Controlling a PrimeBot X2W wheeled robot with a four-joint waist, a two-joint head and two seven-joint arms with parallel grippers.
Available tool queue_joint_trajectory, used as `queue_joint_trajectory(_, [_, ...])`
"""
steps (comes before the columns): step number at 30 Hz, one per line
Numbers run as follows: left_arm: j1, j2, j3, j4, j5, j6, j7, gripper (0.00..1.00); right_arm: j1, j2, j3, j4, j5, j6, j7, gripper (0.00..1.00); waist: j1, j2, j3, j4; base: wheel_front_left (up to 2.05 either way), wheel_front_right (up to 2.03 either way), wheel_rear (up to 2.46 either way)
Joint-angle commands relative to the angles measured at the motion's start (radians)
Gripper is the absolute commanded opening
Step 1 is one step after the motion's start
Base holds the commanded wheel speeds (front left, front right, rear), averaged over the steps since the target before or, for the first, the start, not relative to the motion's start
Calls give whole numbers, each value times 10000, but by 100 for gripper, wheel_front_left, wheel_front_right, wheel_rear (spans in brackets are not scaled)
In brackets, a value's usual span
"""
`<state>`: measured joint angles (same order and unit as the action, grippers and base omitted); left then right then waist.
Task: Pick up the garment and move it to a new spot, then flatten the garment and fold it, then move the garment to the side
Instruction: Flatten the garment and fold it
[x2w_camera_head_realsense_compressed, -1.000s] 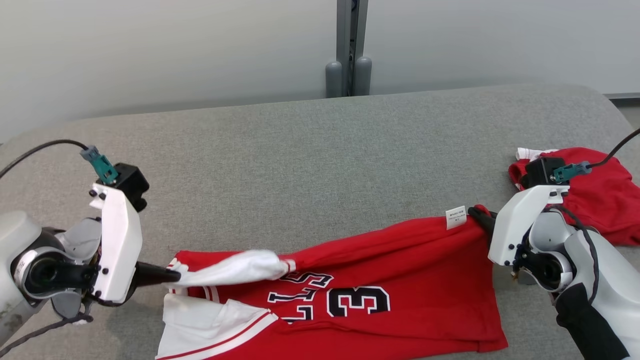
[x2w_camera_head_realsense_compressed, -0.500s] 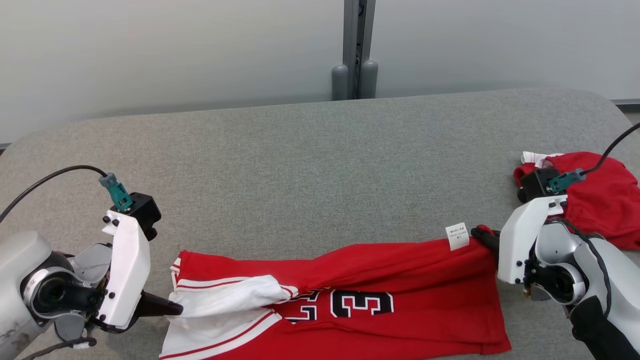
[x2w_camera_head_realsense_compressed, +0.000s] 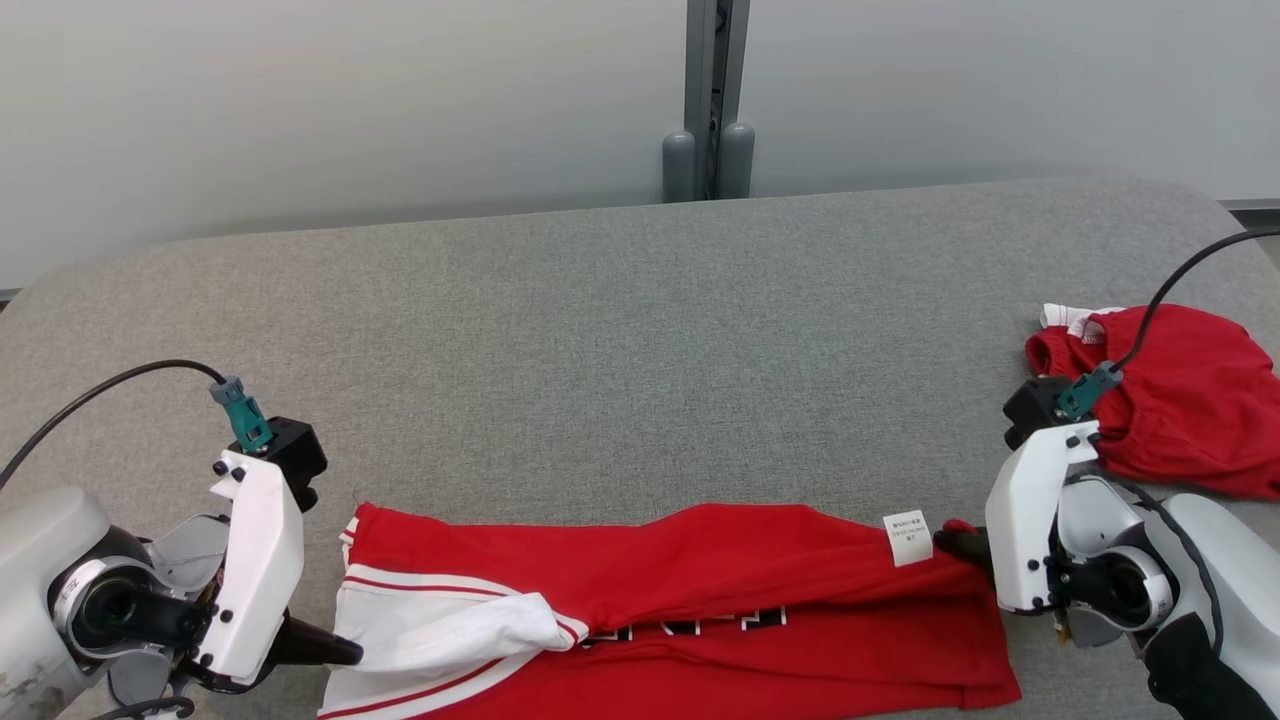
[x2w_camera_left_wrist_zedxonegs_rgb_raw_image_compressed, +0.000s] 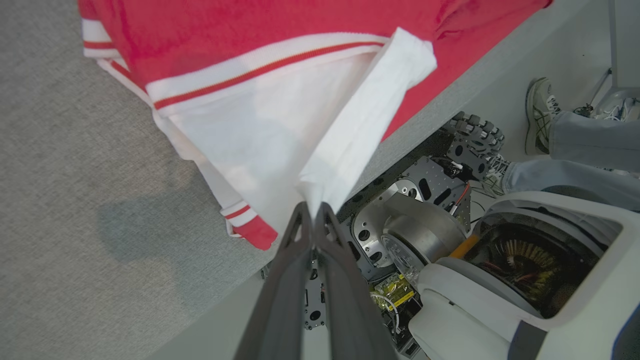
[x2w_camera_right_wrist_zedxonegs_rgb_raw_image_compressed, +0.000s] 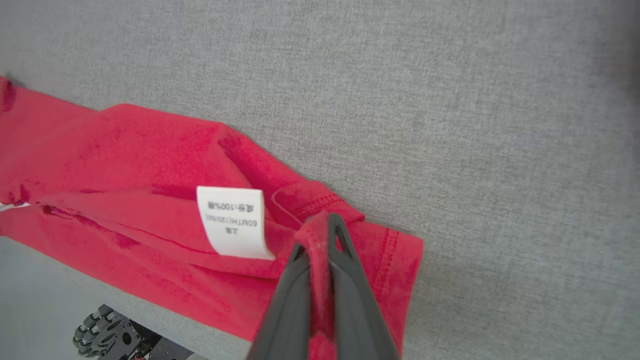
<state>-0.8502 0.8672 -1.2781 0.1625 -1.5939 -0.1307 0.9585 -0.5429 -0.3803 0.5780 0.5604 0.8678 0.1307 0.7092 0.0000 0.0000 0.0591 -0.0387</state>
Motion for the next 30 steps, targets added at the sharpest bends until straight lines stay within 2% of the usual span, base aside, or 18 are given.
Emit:
queue_joint_trajectory(1, [113,1,7,21,-30,-2,59,0,151,-102,42,-36,-57,1,189,0,0,0,16,-6,0,0,0])
queue_joint_trajectory(13, [359,-46,3,94,-40,-2,294,0,166,69,22,307,-947,1,479,0,0,0,55,-33,0,0,0])
queue_joint_trajectory(14, [409,-55,1,104,-23,-4,313,0,175,89,-4,326,-977,1,508,11,0,0,52,-38,0,0,0])
queue_joint_trajectory(15, [448,-70,0,113,-1,-4,323,0,188,108,-25,337,-987,1,531,42,0,0,47,-43,0,0,0])
queue_joint_trajectory(16, [477,-93,0,130,28,-4,310,36,202,132,-45,344,-1015,1,557,100,0,0,37,-46,0,0,0])
queue_joint_trajectory(17, [502,-101,-1,147,53,-2,313,89,206,152,-90,358,-1050,1,521,100,0,0,25,-53,0,0,0])
queue_joint_trajectory(18, [514,-113,-2,163,84,-2,317,100,212,175,-110,364,-1070,1,500,100,0,0,11,-58,0,0,0])
queue_joint_trajectory(23, [609,-150,1,263,202,-2,266,100,304,224,-273,149,-1085,1,398,100,0,0,-120,-84,0,0,0])
queue_joint_trajectory(30, [438,-165,368,240,261,-4,-390,100,463,-17,-1151,-784,-1122,1,-788,100,0,0,-352,-67,0,0,0])
